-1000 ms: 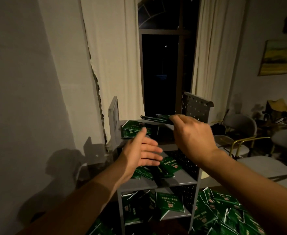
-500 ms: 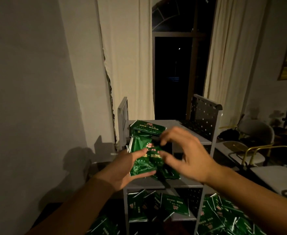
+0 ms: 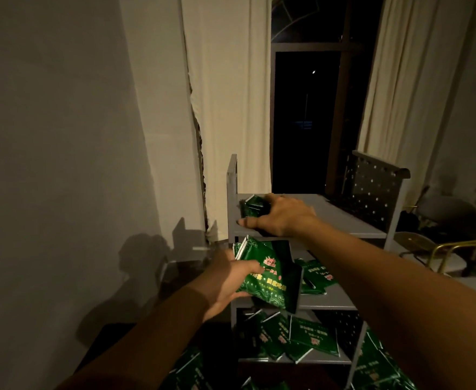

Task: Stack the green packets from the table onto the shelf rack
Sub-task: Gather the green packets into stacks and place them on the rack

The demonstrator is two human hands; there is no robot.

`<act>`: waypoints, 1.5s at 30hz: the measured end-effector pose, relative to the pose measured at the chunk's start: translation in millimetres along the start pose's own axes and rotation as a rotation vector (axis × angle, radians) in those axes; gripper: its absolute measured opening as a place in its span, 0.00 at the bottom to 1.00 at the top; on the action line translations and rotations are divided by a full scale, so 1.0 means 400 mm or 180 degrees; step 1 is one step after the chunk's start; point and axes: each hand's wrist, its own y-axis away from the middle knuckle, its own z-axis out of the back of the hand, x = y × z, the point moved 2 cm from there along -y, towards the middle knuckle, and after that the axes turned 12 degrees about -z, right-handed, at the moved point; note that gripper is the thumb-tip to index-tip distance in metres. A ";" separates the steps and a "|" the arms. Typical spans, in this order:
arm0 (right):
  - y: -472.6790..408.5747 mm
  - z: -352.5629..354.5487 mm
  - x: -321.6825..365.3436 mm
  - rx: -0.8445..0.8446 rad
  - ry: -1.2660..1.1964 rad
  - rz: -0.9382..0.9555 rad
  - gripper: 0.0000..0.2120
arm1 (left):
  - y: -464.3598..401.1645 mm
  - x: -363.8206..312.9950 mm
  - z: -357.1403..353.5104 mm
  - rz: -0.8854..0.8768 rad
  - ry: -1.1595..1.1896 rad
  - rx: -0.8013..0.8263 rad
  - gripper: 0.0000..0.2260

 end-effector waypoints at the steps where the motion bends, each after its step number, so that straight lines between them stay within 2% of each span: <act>1: 0.007 0.003 -0.001 -0.0150 0.0095 0.0063 0.40 | 0.000 0.000 0.000 0.0002 0.0015 -0.0027 0.35; 4: 0.044 0.031 -0.001 -0.0578 0.0658 0.0632 0.22 | -0.009 0.000 0.005 -0.0052 0.0074 0.0026 0.33; 6: 0.066 0.052 -0.019 -0.0651 0.0902 0.0856 0.17 | -0.008 -0.004 0.016 -0.0051 0.0088 0.0033 0.30; 7: 0.074 0.063 -0.034 -0.0678 0.0776 0.0925 0.18 | -0.006 -0.009 0.018 -0.0041 0.0089 0.0065 0.26; 8: 0.078 0.076 -0.055 -0.0682 0.0405 0.0935 0.18 | -0.005 -0.014 0.019 -0.0001 0.0150 0.0145 0.20; 10: 0.090 0.107 -0.101 -0.0537 -0.1077 0.0785 0.16 | 0.002 -0.028 0.018 0.0052 0.0462 0.0370 0.12; 12: 0.111 0.137 -0.140 -0.0029 -0.2597 0.0467 0.13 | 0.017 -0.045 0.013 0.0103 0.0803 0.0624 0.11; 13: 0.128 0.149 -0.156 0.0260 -0.3013 0.0339 0.11 | 0.022 -0.052 0.010 0.0106 0.0912 0.0712 0.11; 15: 0.159 0.162 -0.181 0.0620 -0.3249 0.0235 0.10 | 0.033 -0.064 -0.001 0.0059 0.0974 0.0790 0.11; 17: 0.183 0.164 -0.205 0.0591 -0.3108 0.0409 0.11 | 0.043 -0.069 -0.015 0.0015 0.1002 0.0835 0.11; 19: 0.214 0.165 -0.222 0.0018 -0.2653 0.0808 0.13 | 0.052 -0.075 -0.033 -0.0009 0.1080 0.0805 0.10; 21: 0.247 0.159 -0.240 -0.0999 -0.1346 0.1493 0.14 | 0.064 -0.085 -0.056 0.0000 0.1266 0.0776 0.11; 23: 0.266 0.132 -0.258 -0.1689 0.0015 0.2163 0.18 | 0.069 -0.101 -0.073 -0.0037 0.1528 0.0768 0.15; 24: 0.272 0.117 -0.268 -0.1811 0.0445 0.2334 0.20 | 0.069 -0.110 -0.081 -0.0066 0.1609 0.0775 0.19; 26: 0.279 0.093 -0.284 -0.1829 0.0790 0.2456 0.24 | 0.076 -0.131 -0.094 -0.0103 0.1692 0.0785 0.26; 29: 0.286 0.074 -0.299 -0.1570 0.1116 0.2460 0.26 | 0.081 -0.136 -0.124 -0.0240 0.1295 0.0801 0.23; 31: 0.297 0.071 -0.300 -0.1086 0.0567 0.2331 0.28 | 0.071 -0.128 -0.135 -0.0337 0.1098 0.0650 0.28; 32: 0.300 0.074 -0.301 -0.0869 0.0025 0.2255 0.28 | 0.069 -0.130 -0.141 -0.0378 0.1054 0.0556 0.34; 34: 0.288 0.089 -0.315 -0.0907 -0.1111 0.1928 0.29 | 0.063 -0.132 -0.154 -0.0461 0.0902 0.0453 0.51; 35: 0.273 0.097 -0.322 -0.0883 -0.1672 0.1626 0.32 | 0.055 -0.131 -0.157 -0.0510 0.0826 0.0394 0.55; 36: 0.256 0.107 -0.328 -0.0554 -0.2271 0.1257 0.36 | 0.053 -0.132 -0.162 -0.0590 0.0712 0.0300 0.54; 37: 0.237 0.111 -0.330 0.0020 -0.2865 0.0907 0.38 | 0.046 -0.133 -0.164 -0.0633 0.0639 0.0231 0.52; 38: 0.215 0.106 -0.333 0.0588 -0.3323 0.0653 0.37 | 0.033 -0.137 -0.165 -0.0695 0.0564 0.0236 0.50; 39: 0.195 0.105 -0.330 0.0918 -0.3527 0.0573 0.32 | 0.025 -0.145 -0.167 -0.0755 0.0401 0.0200 0.46; 41: 0.154 0.104 -0.324 0.0740 -0.3393 0.0621 0.20 | 0.007 -0.174 -0.168 -0.1159 -0.0156 0.0050 0.37; 42: 0.132 0.103 -0.317 0.0571 -0.3392 0.0667 0.17 | -0.007 -0.183 -0.169 -0.1344 -0.0362 -0.0044 0.35; 44: 0.100 0.107 -0.303 0.0378 -0.3448 0.0737 0.15 | -0.038 -0.186 -0.172 -0.1456 -0.0613 -0.0189 0.39; 45: 0.085 0.110 -0.296 0.0331 -0.3479 0.0769 0.15 | -0.042 -0.196 -0.178 -0.1547 -0.0788 -0.0292 0.38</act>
